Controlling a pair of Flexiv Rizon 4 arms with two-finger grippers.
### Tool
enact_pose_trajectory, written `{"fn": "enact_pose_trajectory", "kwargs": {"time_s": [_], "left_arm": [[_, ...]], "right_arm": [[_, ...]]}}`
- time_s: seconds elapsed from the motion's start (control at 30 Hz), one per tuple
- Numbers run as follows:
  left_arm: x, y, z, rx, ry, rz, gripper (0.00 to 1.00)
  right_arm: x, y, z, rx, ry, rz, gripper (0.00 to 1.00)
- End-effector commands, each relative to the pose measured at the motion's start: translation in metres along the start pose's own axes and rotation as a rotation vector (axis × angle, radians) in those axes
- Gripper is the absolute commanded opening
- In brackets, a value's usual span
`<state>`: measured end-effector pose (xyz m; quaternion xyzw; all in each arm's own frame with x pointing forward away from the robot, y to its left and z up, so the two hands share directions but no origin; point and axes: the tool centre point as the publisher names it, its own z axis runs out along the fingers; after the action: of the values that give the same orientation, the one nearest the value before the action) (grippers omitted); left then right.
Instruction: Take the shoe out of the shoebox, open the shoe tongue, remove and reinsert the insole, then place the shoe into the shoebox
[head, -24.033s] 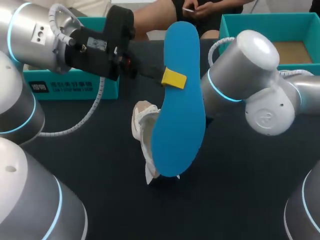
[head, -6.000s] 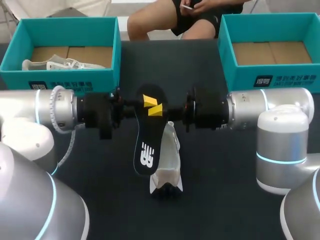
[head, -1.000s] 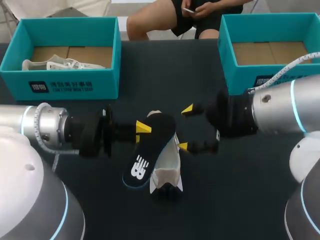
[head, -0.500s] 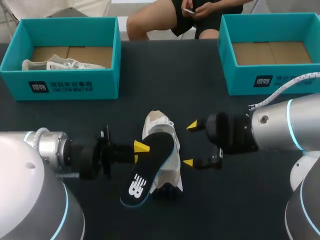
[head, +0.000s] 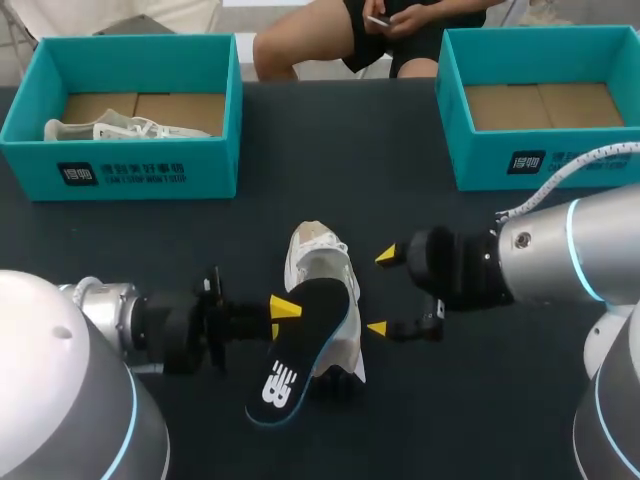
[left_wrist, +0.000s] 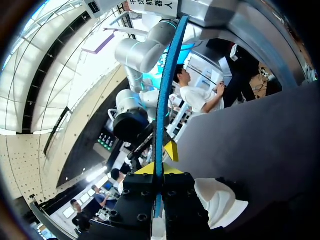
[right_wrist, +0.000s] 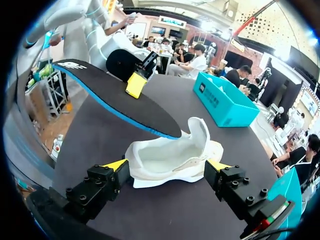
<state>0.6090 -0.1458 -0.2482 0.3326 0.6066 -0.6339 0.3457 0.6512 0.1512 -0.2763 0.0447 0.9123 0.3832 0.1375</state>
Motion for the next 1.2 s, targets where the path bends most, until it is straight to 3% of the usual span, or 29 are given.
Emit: {"fn": "enact_pose_trajectory", "kwargs": {"time_s": [0.03,0.23,0.37,0.4,1.2], "left_arm": [[0.001,0.0,0.001,-0.002,-0.001,0.001,0.0],[0.001,0.0,0.001,-0.002,-0.001,0.001,0.0],[0.001,0.0,0.001,-0.002,-0.001,0.001,0.0],[0.001,0.0,0.001,-0.002,-0.001,0.001,0.0],[0.001,0.0,0.001,-0.002,-0.001,0.001,0.0]], "right_arm": [[0.002,0.002,0.001,0.005,-0.005,0.001,1.0],[0.003,-0.004,0.012,0.05,-0.076,-0.176,1.0],[0.002,-0.007,0.011,0.093,-0.055,-0.207,1.0],[0.003,-0.008,0.01,0.146,-0.042,-0.208,1.0],[0.003,-0.008,0.01,0.146,-0.042,-0.208,1.0]]}}
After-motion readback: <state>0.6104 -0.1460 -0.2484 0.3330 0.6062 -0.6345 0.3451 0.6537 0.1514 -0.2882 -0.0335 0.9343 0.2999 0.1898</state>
